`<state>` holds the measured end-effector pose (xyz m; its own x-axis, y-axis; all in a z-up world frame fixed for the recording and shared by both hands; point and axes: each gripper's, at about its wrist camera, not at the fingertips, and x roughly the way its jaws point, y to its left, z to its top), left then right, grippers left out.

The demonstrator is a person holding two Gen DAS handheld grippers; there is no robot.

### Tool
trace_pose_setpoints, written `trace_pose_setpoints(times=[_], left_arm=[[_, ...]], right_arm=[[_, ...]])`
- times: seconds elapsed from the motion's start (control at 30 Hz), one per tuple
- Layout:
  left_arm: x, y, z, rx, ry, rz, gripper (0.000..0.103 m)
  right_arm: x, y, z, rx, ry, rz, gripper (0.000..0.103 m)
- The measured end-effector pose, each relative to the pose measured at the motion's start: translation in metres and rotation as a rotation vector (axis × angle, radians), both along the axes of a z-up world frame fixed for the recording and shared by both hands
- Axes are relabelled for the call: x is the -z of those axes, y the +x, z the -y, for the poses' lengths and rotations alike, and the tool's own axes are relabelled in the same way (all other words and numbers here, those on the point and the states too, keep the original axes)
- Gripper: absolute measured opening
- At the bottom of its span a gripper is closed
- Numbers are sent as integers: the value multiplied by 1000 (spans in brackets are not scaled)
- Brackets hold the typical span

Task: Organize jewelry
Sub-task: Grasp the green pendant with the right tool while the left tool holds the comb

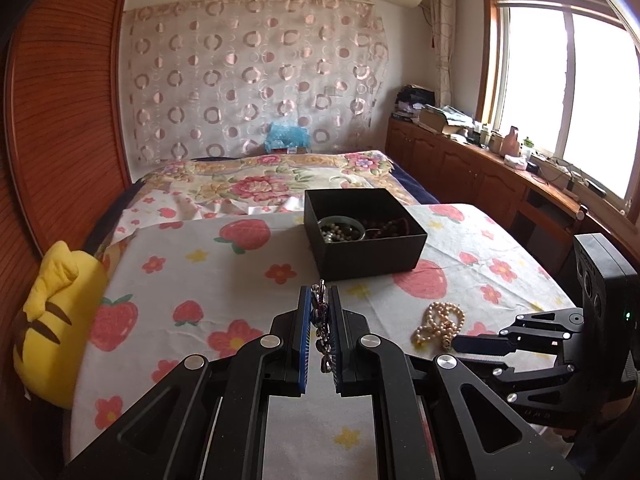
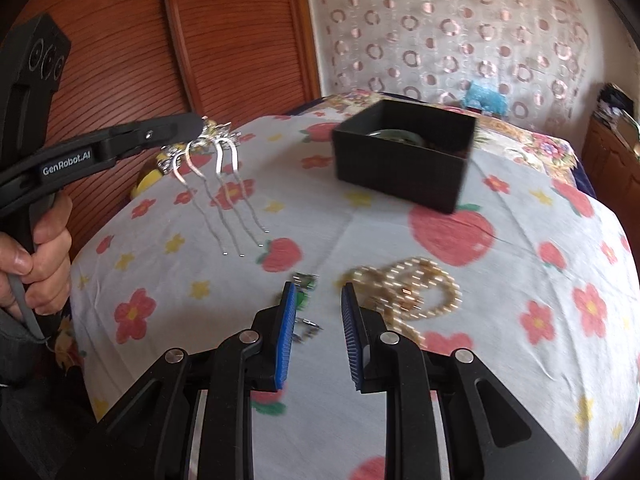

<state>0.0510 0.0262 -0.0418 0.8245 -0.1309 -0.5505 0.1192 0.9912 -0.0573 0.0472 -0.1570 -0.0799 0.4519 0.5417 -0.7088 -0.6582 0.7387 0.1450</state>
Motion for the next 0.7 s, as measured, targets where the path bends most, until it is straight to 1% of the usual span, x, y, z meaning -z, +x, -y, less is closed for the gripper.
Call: trace_pose_setpoints(times=[0.13,0.2,0.37,0.5,0.53,0.57,0.7], left_arm=[[2,-2,-6,-12,3,2,7],[4,-3,-9,-15,-5,-1,7],[5,-4,-13,-19,-10,-1,8],[5,-4,-14,-20,-13,-2,8],[5,-5,-14,-19,-15,-2,8],[5,-4,-14,-19,-12,-2,8],[5,-4,-15,-15,-9,1,8]], right_arm=[[5,-1,-23,-36,-50,-3,25],[9,1,-30,-36,-76,-10,25],[17,8,-32,-17,-107,-35,25],[17,7,-36,-25,-138,-14,25],[18,8,-36,-29,-139,-14,24],[18,7,-38,-41,-136,-17,14],[17,1,-42,-63,-174,5,14]])
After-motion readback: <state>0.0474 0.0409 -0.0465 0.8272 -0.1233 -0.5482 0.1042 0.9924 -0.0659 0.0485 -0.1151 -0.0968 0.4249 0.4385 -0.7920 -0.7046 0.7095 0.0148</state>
